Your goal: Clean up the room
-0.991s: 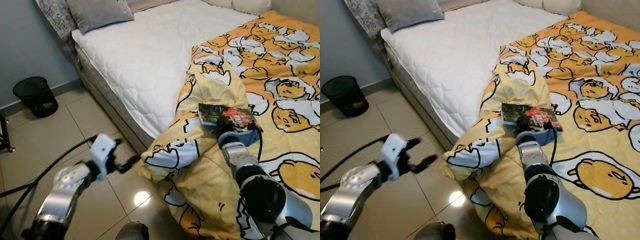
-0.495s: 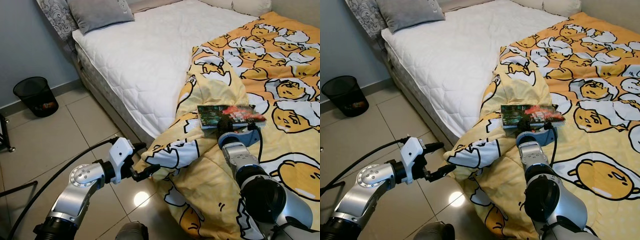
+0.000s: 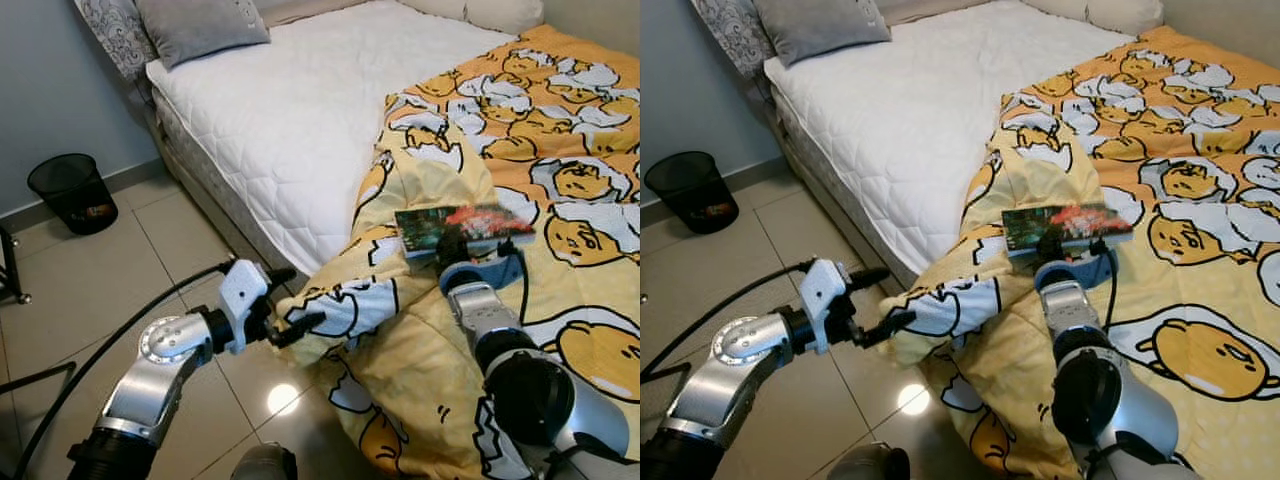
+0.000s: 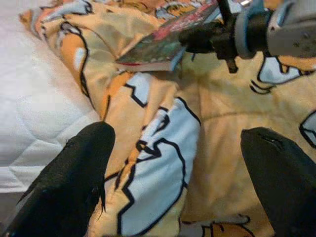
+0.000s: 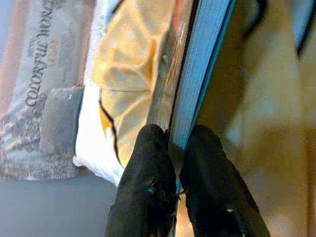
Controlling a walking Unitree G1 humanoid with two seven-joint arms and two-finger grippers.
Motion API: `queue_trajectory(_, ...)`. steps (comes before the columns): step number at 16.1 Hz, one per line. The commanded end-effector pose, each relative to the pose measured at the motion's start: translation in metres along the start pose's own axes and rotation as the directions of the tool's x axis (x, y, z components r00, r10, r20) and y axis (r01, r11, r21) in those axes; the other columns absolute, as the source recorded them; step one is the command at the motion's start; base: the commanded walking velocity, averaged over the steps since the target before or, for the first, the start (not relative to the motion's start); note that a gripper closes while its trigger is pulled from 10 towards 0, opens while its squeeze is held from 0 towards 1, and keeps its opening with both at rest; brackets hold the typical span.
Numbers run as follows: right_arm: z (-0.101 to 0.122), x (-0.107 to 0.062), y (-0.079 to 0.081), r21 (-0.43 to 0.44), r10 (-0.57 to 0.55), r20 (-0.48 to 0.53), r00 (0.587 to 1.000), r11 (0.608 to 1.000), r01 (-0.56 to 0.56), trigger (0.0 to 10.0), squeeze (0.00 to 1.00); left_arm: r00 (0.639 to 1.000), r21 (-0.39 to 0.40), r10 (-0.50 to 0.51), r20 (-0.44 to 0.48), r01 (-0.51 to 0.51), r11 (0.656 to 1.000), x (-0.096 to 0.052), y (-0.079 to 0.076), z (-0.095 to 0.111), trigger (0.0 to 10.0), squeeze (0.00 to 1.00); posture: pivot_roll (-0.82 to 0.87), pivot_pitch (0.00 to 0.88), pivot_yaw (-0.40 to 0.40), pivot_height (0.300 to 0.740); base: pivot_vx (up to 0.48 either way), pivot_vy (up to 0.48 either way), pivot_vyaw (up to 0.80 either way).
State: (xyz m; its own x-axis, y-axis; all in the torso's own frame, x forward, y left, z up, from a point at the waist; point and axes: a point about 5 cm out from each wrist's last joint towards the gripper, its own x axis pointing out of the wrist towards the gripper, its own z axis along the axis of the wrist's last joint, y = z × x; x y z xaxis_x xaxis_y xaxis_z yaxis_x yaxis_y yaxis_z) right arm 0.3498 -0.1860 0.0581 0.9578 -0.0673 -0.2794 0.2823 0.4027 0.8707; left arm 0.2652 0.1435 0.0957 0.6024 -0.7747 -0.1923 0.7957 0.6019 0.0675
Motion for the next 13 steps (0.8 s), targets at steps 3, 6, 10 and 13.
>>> queue_trajectory(3, 0.039, -0.001, 0.009, -0.113, 0.146, 0.135, 0.98, 0.985, -0.131, 0.0, 0.0, 0.992, -0.009, 0.121, 0.037, -0.121, 0.993, -0.004, 0.004, 0.006, 10.0, 0.93, 0.13, 0.0, 0.03, 0.74, 0.0, 0.0, 0.0)
queue_trajectory(6, 0.062, -0.013, 0.014, -0.292, 0.253, 0.213, 0.944, 0.938, -0.186, 0.0, 0.0, 0.967, -0.003, 0.246, 0.062, -0.246, 0.969, 0.001, 0.009, 0.016, 10.0, 0.61, 0.05, 0.0, 0.066, 0.74, 0.0, 0.0, 0.0)
queue_trajectory(10, 0.073, -0.047, 0.031, -0.679, 0.341, 0.287, 0.895, 0.732, -0.062, 9.3, 0.0, 0.9, 0.028, 0.43, 0.076, -0.433, 0.901, 0.005, 0.017, 0.021, 10.0, 0.0, 0.01, 0.0, 0.066, 0.74, 0.0, 0.0, 0.0)
queue_trajectory(13, 0.061, -0.063, 0.037, -0.794, 0.275, 0.316, 0.908, 0.6, 0.095, 10.0, 0.0, 0.846, 0.038, 0.53, 0.06, -0.533, 0.846, 0.002, 0.023, 0.02, 10.0, 0.0, 0.0, 0.0, 0.054, 0.74, 0.0, 0.127, 0.0)
